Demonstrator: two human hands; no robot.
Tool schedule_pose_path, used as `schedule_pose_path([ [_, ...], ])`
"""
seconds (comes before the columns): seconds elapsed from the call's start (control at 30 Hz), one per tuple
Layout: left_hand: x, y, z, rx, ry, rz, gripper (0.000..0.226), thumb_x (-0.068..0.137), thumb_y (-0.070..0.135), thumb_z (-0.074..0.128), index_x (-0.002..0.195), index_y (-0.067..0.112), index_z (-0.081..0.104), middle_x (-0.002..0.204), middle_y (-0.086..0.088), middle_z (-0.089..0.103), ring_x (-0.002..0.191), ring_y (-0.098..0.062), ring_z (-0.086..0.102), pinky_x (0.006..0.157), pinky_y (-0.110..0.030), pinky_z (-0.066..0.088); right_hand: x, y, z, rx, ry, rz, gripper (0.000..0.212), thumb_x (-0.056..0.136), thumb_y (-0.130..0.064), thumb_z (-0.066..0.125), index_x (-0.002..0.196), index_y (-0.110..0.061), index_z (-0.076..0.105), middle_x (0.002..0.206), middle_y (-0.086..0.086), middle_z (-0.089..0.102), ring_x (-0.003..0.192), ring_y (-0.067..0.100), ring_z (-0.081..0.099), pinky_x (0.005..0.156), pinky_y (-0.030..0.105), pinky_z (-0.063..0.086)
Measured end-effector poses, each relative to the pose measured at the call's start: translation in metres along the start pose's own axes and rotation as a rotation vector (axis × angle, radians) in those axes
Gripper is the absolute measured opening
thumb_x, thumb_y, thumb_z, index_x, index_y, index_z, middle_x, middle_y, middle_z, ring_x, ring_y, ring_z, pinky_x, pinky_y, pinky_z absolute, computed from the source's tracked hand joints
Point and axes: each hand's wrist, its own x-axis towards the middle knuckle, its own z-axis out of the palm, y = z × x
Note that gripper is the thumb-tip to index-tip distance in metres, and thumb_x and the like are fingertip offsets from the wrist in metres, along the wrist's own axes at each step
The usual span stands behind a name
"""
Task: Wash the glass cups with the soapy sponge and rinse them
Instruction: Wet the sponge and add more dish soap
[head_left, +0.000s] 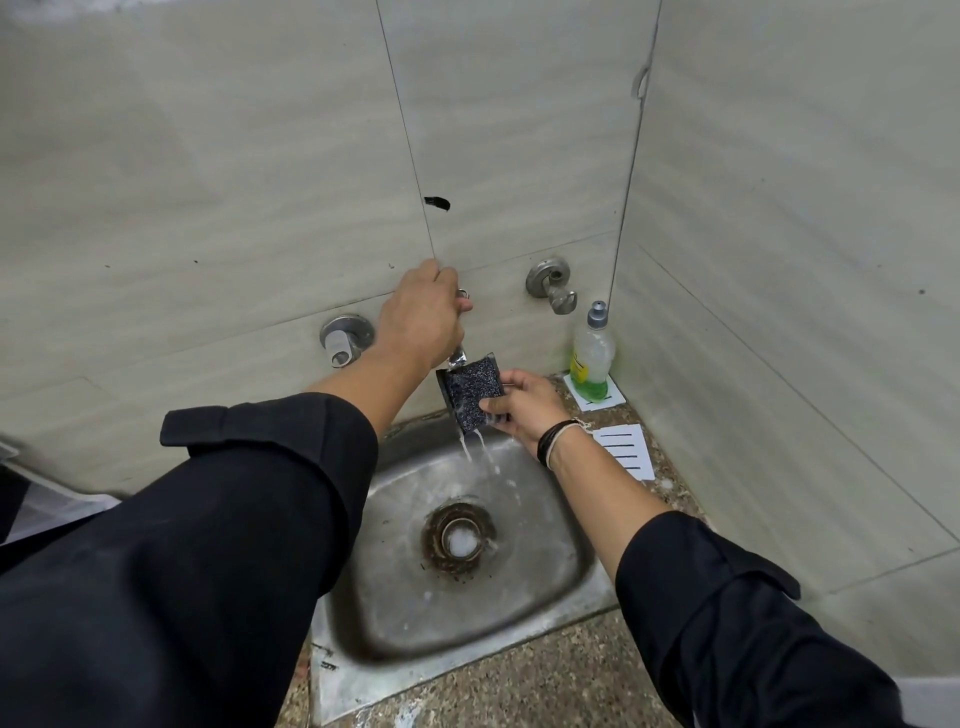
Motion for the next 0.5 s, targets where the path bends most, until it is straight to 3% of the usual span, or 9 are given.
schedule_pose_path([
  [0.13,0.0,-0.001,0.001,-0.003,0.005,0.005,0.014,0.098,0.018,0.053,0.107,0.009,0.06,0.113,-0.007,0.052,0.107,-0.028,0.051,0.067,-0.037,0.034,0.002,-0.001,0.006,-0.005,-0.019,0.002,0.034,0.081,0.021,0.063,0.101,-0.006,0.062,0.082,0.011,0.065,0.059,0.016,0.057,0.064,0.03,0.052],
  [0.33,-0.002,-0.001,0.0,-0.003,0.009,0.017,0.014,0.098,0.017,0.055,0.107,0.008,0.059,0.112,-0.008,0.052,0.105,-0.028,0.051,0.067,-0.036,0.033,0.008,-0.003,0.022,-0.014,-0.029,0.016,0.021,0.089,0.001,0.069,0.094,-0.018,0.063,0.085,0.001,0.067,0.079,0.014,0.062,0.09,0.039,0.053],
  [0.4,-0.002,-0.001,0.0,-0.002,0.017,0.021,0.013,0.098,0.017,0.055,0.106,0.008,0.059,0.112,-0.008,0.052,0.105,-0.028,0.051,0.067,-0.036,0.033,0.012,-0.004,0.029,-0.034,-0.017,0.029,0.013,0.091,-0.009,0.07,0.091,-0.021,0.064,0.083,0.0,0.067,0.081,0.016,0.061,0.085,0.036,0.052],
  [0.5,-0.002,0.0,0.0,-0.01,0.023,0.01,0.015,0.099,0.02,0.055,0.106,0.008,0.06,0.112,-0.008,0.053,0.106,-0.028,0.051,0.068,-0.037,0.032,0.015,-0.006,0.037,-0.035,-0.033,0.046,0.008,0.093,-0.015,0.068,0.088,-0.019,0.064,0.07,0.004,0.063,0.066,0.017,0.057,0.071,0.031,0.048],
])
